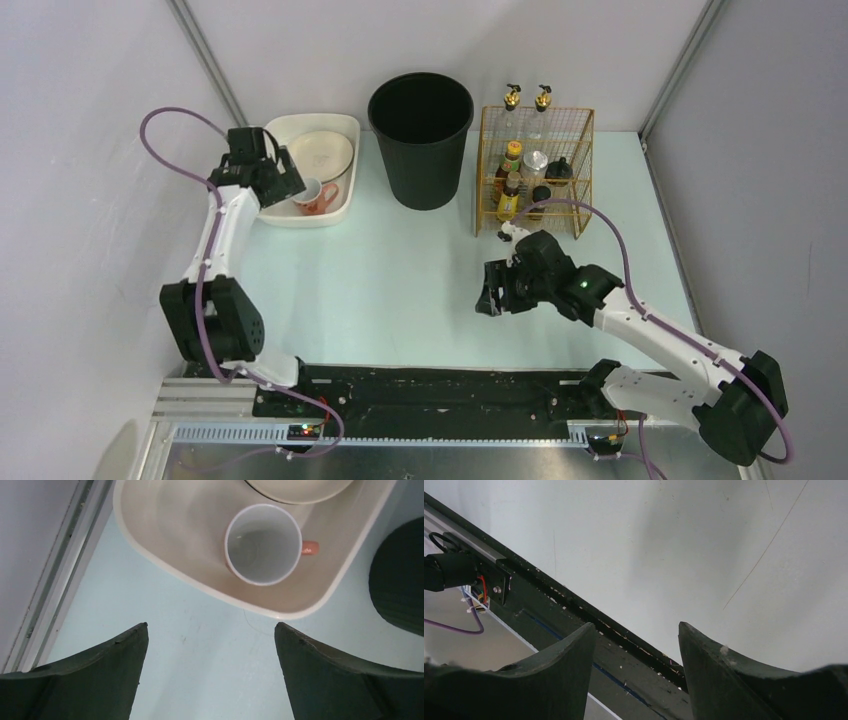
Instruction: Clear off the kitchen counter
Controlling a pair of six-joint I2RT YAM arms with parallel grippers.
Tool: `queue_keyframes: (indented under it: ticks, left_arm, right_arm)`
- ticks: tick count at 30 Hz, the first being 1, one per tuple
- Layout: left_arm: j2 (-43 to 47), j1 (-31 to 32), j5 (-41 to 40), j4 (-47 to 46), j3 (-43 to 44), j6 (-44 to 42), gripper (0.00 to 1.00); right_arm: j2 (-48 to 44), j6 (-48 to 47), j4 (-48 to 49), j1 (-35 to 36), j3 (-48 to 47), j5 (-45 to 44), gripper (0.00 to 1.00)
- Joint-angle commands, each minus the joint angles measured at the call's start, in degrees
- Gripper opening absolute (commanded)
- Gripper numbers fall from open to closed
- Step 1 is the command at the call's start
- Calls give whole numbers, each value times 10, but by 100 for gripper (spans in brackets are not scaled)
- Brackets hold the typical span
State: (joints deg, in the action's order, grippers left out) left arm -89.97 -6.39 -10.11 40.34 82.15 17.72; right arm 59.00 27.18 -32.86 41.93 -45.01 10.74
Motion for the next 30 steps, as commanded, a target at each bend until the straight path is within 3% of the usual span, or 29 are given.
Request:
queue_keyframes:
  ticks: [1, 8, 10, 13, 15, 21, 23, 27, 30]
  left_arm:
    - [84, 13, 32, -10, -36, -8, 100]
    - [186, 85, 54, -12, -84, -37, 100]
    - [211, 108, 66, -12, -97, -42, 100]
    - [251, 135, 91, -13, -120, -40, 100]
    - [277, 157, 96, -15, -137, -39, 100]
    - [369, 208, 171, -60, -218, -24, 100]
    - [400, 213, 208, -89, -254, -6, 100]
    - [460, 224, 234, -136, -324, -3, 100]
    - [500, 224, 273, -166, -376, 11, 100]
  right_arm:
    - [-8, 3, -22, 4, -22, -17, 67]
    - [-29, 2, -57, -3, -52, -60, 69]
    - [-33, 6, -68, -7, -59, -69, 74]
    - [-35, 6, -78, -11, -75, -75, 96]
    - [-40, 4, -86, -13, -83, -81, 99]
    - [-67, -11, -104, -21, -99, -103, 98]
    - [-72, -16, -110, -27, -105, -107, 91]
    - [-83, -24, -122, -39, -115, -129, 89]
    - [-87, -28, -131, -51, -121, -139, 98]
